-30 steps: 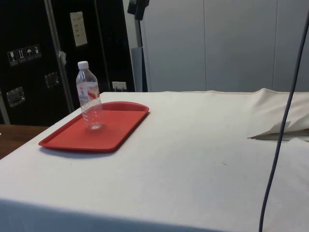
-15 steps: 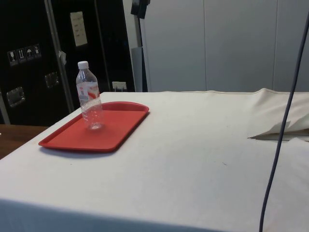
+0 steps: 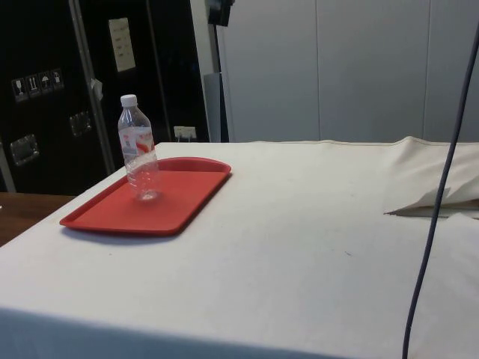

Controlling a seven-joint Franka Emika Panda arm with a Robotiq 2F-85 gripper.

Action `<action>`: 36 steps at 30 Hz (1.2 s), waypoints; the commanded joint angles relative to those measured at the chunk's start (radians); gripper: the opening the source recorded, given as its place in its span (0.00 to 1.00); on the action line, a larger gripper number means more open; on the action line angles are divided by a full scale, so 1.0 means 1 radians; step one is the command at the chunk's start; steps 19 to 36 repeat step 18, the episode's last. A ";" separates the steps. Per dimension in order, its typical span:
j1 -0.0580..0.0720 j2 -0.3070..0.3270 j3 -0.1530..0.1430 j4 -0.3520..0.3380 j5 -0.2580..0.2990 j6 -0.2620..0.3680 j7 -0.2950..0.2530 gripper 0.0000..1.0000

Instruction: Place the bottle upright on the tray.

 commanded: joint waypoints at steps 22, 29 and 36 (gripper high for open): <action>0.000 0.000 0.003 -0.001 -0.100 0.000 0.026 1.00; 0.000 0.000 0.003 -0.001 -0.100 0.000 0.026 1.00; 0.000 0.000 0.003 -0.001 -0.100 0.000 0.026 1.00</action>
